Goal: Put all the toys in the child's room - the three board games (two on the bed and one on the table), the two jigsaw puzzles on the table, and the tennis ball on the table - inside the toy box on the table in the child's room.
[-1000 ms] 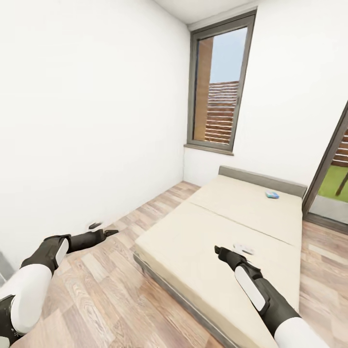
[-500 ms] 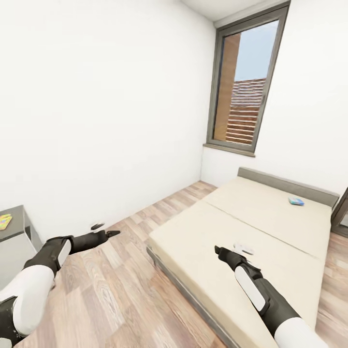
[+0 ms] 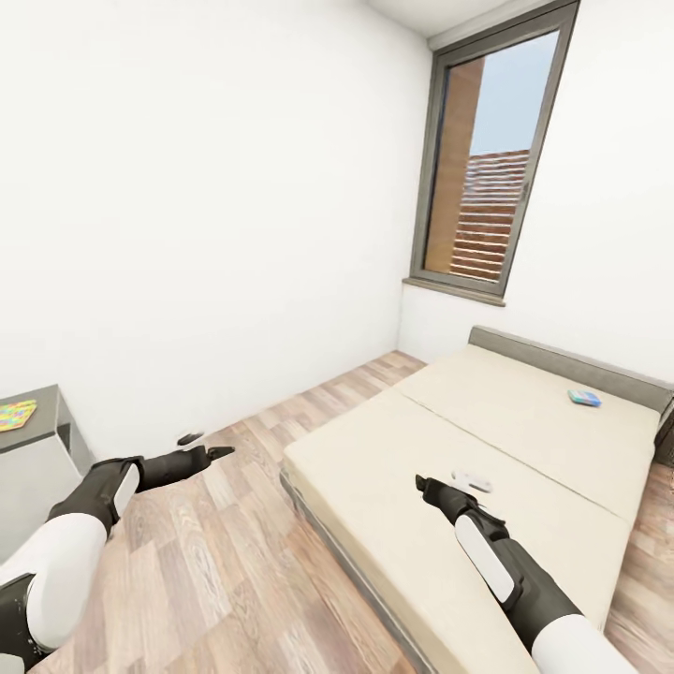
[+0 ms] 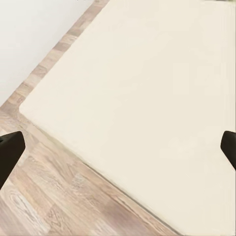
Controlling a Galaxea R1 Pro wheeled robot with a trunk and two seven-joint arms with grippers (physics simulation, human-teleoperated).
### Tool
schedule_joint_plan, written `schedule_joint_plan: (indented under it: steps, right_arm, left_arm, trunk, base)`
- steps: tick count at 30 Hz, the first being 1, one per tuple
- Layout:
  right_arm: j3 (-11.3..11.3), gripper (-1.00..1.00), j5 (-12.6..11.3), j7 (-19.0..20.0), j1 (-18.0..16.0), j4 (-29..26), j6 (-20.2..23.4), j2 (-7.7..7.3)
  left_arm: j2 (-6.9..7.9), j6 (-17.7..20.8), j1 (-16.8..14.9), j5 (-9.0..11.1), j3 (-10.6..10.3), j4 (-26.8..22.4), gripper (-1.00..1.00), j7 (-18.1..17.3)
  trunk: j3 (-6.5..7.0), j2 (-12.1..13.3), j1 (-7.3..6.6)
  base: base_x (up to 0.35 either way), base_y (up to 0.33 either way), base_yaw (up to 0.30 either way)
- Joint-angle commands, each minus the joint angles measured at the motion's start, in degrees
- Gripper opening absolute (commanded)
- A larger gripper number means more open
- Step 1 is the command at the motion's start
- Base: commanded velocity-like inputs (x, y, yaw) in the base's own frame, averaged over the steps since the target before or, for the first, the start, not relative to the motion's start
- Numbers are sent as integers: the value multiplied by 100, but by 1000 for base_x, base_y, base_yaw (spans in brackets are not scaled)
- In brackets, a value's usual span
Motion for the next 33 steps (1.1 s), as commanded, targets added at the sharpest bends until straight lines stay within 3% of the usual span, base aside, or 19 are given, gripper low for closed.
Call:
schedule_joint_plan:
  steps: [1, 9, 23, 33]
  right_arm:
    - [27, 100, -43, -48, -5, -11, 10, -10]
    - [29, 100, -43, -56, -5, -12, 13, -5]
    - [33, 100, -43, -57, -4, -5, 19, -4]
    - [31, 100, -42, -57, -4, -2, 19, -4]
  left_arm:
    - [-6, 39, -9, -56, 48, -6, 100, -41]
    - [-6, 47, -6, -62, 48, -6, 100, -41]
    - [-8, 45, -1, -57, 48, -6, 100, -39]
    - [-11, 41, 0, -55, 48, -6, 100, -41]
  trunk:
    - [-14, -14, 4]
    - [-14, -14, 4]
    - [-14, -14, 4]
    - [-14, -14, 4]
  base:
    - [-4, -295, 5]
    - [-1, -288, 75]
    - [-40, -278, 272]
    - [-5, -83, 289]
